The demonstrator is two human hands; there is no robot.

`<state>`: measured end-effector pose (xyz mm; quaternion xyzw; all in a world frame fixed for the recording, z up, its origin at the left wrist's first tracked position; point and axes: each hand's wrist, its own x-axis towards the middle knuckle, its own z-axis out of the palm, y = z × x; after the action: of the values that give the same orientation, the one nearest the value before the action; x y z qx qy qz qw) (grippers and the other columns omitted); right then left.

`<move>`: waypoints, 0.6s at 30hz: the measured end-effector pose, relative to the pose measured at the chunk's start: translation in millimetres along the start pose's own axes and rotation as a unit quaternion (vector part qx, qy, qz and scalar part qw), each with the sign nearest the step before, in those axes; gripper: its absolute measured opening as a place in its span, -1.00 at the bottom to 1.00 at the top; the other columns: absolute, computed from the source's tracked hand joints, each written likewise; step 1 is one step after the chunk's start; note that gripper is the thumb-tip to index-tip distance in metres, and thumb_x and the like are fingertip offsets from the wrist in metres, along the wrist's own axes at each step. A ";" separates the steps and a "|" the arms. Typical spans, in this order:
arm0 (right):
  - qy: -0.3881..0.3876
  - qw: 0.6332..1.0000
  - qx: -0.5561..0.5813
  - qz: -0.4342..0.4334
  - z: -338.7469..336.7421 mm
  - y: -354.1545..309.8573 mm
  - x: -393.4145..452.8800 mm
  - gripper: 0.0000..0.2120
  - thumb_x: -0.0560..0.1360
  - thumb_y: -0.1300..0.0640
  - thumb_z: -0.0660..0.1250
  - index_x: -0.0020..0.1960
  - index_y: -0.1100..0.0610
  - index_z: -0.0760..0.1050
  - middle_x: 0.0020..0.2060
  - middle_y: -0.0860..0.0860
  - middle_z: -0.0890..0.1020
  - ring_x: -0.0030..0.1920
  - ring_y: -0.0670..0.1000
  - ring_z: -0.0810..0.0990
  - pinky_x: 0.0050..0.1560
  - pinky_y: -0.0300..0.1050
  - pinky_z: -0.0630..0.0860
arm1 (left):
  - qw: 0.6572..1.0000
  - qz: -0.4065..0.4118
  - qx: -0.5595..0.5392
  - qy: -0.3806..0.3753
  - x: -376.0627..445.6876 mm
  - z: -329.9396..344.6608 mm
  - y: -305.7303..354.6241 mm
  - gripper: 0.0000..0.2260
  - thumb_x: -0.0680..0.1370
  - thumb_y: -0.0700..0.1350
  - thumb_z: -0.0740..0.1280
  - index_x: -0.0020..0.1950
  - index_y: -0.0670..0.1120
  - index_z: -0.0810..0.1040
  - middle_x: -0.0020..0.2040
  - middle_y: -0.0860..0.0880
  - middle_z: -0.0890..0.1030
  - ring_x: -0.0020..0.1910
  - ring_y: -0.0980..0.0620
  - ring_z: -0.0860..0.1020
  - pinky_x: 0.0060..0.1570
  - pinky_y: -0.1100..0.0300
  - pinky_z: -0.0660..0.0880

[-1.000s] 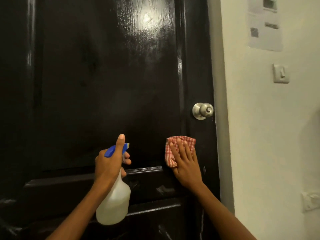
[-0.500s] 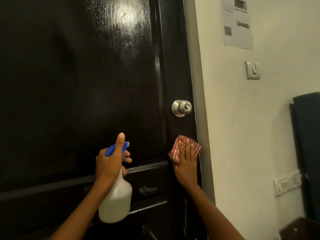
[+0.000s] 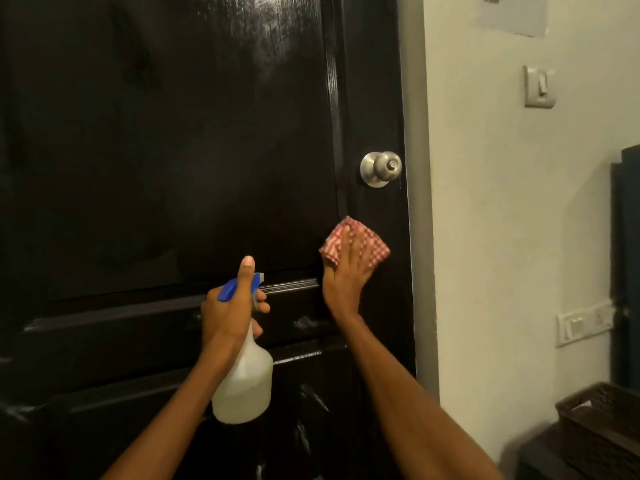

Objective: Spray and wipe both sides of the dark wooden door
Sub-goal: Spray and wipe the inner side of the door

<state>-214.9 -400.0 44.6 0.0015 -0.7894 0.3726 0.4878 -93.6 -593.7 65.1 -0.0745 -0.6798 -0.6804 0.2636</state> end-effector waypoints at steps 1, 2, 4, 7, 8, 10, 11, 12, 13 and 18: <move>-0.009 0.999 -0.015 -0.050 -0.4 -6.4 6.3 -0.24 0.60 0.03 0.16 0.58 -0.13 -0.29 0.58 -0.10 -0.26 0.58 0.08 -0.33 0.46 0.10 -0.46 | 1.000 -0.001 -0.002 0.003 1.8 -3.2 -1.6 -0.35 0.49 0.40 0.23 -0.17 -0.21 0.63 -0.30 -0.20 0.67 -0.52 -0.07 0.49 -0.48 0.14 0.45; -0.012 0.997 -0.027 -0.073 -0.8 -5.5 7.3 -0.23 0.59 0.03 0.16 0.59 -0.13 -0.30 0.57 -0.12 -0.27 0.58 0.04 -0.34 0.49 0.12 -0.41 | 1.000 -0.002 -0.002 0.005 2.9 -4.9 -3.3 -0.35 0.49 0.40 0.23 -0.16 -0.22 0.63 -0.30 -0.20 0.67 -0.53 -0.06 0.49 -0.48 0.14 0.45; -0.018 0.996 -0.044 -0.081 -0.1 12.0 -5.9 -0.26 0.60 -0.01 0.11 0.61 -0.09 -0.28 0.59 -0.09 -0.24 0.58 -0.02 -0.34 0.55 0.17 -0.28 | 1.000 -0.006 0.006 0.006 4.5 -7.5 -8.9 -0.33 0.49 0.41 0.23 -0.17 -0.24 0.63 -0.30 -0.21 0.67 -0.53 -0.07 0.49 -0.49 0.14 0.44; -0.058 0.989 -0.097 -0.094 3.4 56.2 -50.3 -0.31 0.60 -0.12 -0.01 0.63 -0.02 -0.23 0.62 -0.04 -0.22 0.60 -0.01 -0.30 0.57 0.24 -0.16 | 1.000 -0.015 0.011 0.002 5.7 -9.4 -15.5 -0.34 0.50 0.39 0.24 -0.16 -0.25 0.63 -0.30 -0.22 0.67 -0.52 -0.07 0.50 -0.49 0.14 0.44; -0.076 0.986 -0.113 -0.101 4.8 69.8 -64.6 -0.31 0.60 -0.13 -0.02 0.63 -0.01 -0.22 0.62 -0.05 -0.23 0.60 0.01 -0.29 0.57 0.24 -0.14 | 1.000 -0.015 0.015 0.002 5.3 -9.8 -16.9 -0.34 0.50 0.38 0.24 -0.16 -0.25 0.63 -0.31 -0.22 0.66 -0.52 -0.07 0.50 -0.49 0.14 0.44; -0.099 0.982 -0.126 -0.098 4.7 90.2 -85.0 -0.32 0.61 -0.15 -0.02 0.64 -0.02 -0.22 0.61 -0.10 -0.28 0.60 0.00 -0.29 0.58 0.22 -0.15 | 1.000 -0.017 0.022 0.006 3.5 -9.4 -20.0 -0.33 0.51 0.38 0.23 -0.18 -0.27 0.61 -0.36 -0.19 0.65 -0.51 -0.08 0.51 -0.49 0.14 0.44; -0.104 0.984 -0.119 -0.083 5.4 93.9 -91.9 -0.32 0.61 -0.15 -0.03 0.63 -0.04 -0.23 0.60 -0.11 -0.29 0.60 -0.01 -0.30 0.58 0.22 -0.15 | 0.999 -0.025 0.022 0.015 2.5 -11.2 -20.7 -0.31 0.51 0.40 0.22 -0.20 -0.28 0.61 -0.39 -0.18 0.63 -0.50 -0.09 0.52 -0.49 0.14 0.45; -0.101 0.987 -0.108 -0.063 6.5 94.5 -95.3 -0.32 0.61 -0.14 -0.02 0.62 -0.07 -0.26 0.60 -0.12 -0.30 0.59 -0.02 -0.32 0.58 0.22 -0.16 | 0.999 -0.040 0.019 0.026 2.0 -12.6 -21.2 -0.29 0.50 0.42 0.22 -0.22 -0.28 0.60 -0.42 -0.17 0.60 -0.49 -0.10 0.52 -0.48 0.14 0.46; -0.091 0.990 -0.095 -0.042 8.0 92.0 -96.1 -0.30 0.61 -0.10 0.02 0.61 -0.11 -0.30 0.59 -0.12 -0.32 0.59 -0.02 -0.34 0.58 0.23 -0.17 | 0.998 -0.057 0.015 0.036 2.8 -14.1 -22.6 -0.28 0.49 0.43 0.22 -0.24 -0.27 0.59 -0.44 -0.16 0.58 -0.49 -0.10 0.52 -0.46 0.12 0.48; -0.032 0.998 -0.045 0.039 29.1 53.8 -98.8 -0.11 0.60 0.14 0.26 0.57 -0.13 -0.38 0.58 -0.09 -0.34 0.58 0.10 -0.37 0.56 0.32 -0.19 | 0.994 -0.100 0.032 0.029 6.1 -51.9 -29.2 -0.30 0.48 0.44 0.22 -0.19 -0.24 0.60 -0.37 -0.17 0.62 -0.49 -0.05 0.52 -0.47 0.14 0.49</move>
<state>-205.2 -414.0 -70.3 -0.0398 -0.8201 0.3551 0.4469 -98.9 -647.1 38.7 0.0216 -0.6972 -0.6832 0.2162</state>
